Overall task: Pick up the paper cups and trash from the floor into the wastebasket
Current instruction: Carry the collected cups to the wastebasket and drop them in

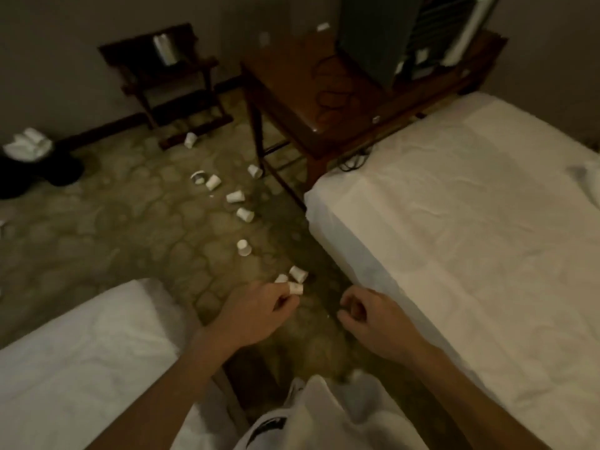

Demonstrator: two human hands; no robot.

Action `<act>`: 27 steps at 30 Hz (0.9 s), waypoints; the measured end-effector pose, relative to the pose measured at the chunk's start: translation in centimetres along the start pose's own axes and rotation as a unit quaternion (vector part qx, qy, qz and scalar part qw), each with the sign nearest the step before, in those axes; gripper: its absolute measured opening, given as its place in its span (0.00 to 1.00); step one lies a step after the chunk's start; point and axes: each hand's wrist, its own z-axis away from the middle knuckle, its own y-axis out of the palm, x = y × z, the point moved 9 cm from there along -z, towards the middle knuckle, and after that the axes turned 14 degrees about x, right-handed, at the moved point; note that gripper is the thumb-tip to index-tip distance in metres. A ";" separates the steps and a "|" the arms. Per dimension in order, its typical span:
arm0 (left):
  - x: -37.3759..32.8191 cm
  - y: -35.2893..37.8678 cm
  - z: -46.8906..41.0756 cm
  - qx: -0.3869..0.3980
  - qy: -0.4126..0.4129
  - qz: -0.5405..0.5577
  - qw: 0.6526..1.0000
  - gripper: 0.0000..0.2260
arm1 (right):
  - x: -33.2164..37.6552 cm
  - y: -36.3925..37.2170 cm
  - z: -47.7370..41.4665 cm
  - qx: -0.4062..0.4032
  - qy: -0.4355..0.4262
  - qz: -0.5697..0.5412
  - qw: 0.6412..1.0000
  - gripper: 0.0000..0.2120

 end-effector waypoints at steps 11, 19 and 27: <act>16.4 2.3 -12.9 0.061 -0.208 0.106 0.971 0.11 | -1.6 1.9 -22.7 0.187 0.020 0.048 0.981 0.11; 22.7 3.3 -22.5 0.125 -0.249 0.164 0.946 0.13 | -2.8 2.7 -34.2 0.266 0.017 0.056 0.962 0.09; 36.8 14.0 -34.1 0.171 -0.260 0.186 0.932 0.11 | -12.7 12.1 -47.6 0.286 0.101 0.023 0.953 0.09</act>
